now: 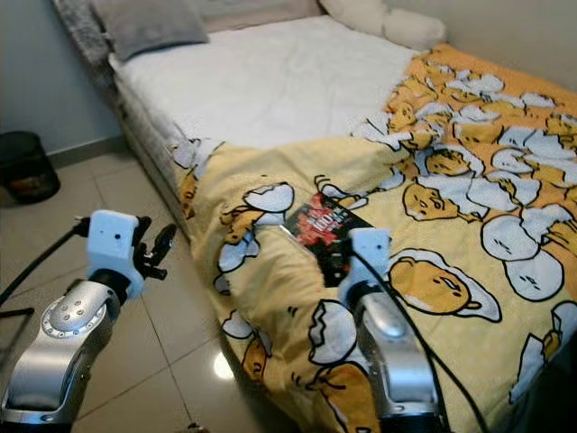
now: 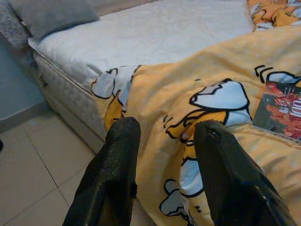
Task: Clean up the room
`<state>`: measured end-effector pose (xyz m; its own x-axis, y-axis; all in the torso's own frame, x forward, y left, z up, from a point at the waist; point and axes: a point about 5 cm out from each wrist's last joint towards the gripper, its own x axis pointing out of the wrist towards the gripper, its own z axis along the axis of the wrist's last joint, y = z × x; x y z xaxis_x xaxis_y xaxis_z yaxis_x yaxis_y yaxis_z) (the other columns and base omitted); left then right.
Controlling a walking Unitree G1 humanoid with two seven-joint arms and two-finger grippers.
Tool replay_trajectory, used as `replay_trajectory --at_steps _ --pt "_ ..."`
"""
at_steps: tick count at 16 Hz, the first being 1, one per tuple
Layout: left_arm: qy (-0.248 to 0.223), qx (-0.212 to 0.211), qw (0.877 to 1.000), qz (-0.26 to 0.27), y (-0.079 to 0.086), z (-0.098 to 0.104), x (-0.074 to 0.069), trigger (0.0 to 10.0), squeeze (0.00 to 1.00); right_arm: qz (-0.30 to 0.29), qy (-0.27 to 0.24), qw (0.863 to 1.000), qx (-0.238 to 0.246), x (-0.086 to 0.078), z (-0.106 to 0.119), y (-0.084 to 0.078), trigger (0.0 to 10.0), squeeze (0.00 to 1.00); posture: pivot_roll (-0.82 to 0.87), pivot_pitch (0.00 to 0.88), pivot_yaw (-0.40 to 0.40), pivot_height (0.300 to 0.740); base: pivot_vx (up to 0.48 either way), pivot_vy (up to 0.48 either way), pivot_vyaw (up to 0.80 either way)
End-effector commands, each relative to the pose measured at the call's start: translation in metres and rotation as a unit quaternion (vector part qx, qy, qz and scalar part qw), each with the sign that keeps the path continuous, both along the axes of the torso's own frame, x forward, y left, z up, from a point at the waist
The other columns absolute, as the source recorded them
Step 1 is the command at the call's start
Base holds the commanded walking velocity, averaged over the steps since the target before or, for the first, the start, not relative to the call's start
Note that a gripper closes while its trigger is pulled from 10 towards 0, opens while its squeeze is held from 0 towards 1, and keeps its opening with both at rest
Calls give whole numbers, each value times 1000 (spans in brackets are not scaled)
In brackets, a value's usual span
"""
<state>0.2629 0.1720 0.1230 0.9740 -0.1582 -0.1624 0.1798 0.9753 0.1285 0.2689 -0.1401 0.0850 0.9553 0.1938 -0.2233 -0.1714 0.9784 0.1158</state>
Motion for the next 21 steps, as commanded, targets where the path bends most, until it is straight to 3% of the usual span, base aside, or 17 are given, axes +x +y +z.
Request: replay_trajectory --at_steps 1,6,7,8,11,15,17,19,21 --pt "1 1 1000 -20 -3 2 3 10000 137 -6 -1 1000 6 2 2 -3 10000 0 -30 0 0 740 0 0 0" --pt "14 28 996 -82 -8 -4 1 10000 141 -23 18 999 27 8 0 -1 10000 0 -27 0 -1 740 0 0 0" --pt "16 31 995 -92 -8 -5 1 10000 145 -28 19 999 26 10 -1 -2 10000 722 -26 0 -2 740 0 0 0" --pt "21 27 988 -148 -12 -5 -1 10000 145 -48 39 997 47 17 -5 -2 10000 1000 -16 0 -3 740 0 0 0" --pt "21 1 972 -235 -10 1 -2 10000 157 -105 112 983 100 34 -31 -9 10000 1000 -15 0 17 740 0 0 0" --pt "38 -5 959 -279 -2 3 -6 10000 153 -157 149 964 157 46 -39 -19 10000 1000 -9 0 40 740 0 0 0" --pt "57 1 954 -295 4 -1 -9 10000 145 -148 160 954 208 48 -36 -18 10000 1000 -27 0 55 740 0 0 0" --pt "64 5 954 -294 9 -4 -8 10000 145 -141 164 948 233 46 -36 -20 10000 1000 -33 0 47 740 0 0 0" --pt "65 3 951 -302 5 -3 -7 10000 145 -147 157 950 228 45 -37 -28 10000 1000 -31 0 40 740 0 0 0"
